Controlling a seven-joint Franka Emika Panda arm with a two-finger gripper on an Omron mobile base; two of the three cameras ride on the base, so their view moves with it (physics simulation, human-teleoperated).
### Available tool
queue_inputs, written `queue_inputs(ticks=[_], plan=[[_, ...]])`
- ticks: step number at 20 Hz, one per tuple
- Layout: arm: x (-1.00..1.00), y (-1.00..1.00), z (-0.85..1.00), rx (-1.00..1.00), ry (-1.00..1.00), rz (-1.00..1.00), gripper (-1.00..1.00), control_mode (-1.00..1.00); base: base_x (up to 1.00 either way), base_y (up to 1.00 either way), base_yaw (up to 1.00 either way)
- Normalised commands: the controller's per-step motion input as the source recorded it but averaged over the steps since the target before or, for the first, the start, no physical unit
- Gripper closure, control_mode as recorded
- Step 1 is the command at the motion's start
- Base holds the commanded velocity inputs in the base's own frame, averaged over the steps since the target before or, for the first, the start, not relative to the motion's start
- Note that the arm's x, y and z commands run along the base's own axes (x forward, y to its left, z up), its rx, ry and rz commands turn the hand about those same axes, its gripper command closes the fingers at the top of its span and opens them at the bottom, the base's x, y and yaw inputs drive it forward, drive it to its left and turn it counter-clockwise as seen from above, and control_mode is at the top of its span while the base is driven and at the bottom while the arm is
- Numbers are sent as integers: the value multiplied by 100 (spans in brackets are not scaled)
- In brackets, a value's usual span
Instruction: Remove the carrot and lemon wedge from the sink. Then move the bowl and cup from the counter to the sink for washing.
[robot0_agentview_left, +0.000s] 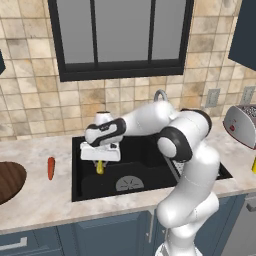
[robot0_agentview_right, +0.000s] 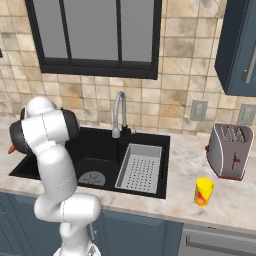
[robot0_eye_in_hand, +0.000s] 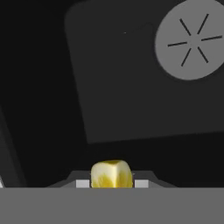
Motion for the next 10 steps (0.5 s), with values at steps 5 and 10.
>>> queue_inputs(ticks=[5, 10], plan=[[-16, 22, 18, 0, -9, 6, 100, -100, 0, 0, 0], [-18, 25, 15, 0, -7, 8, 100, -100, 0, 0, 0]])
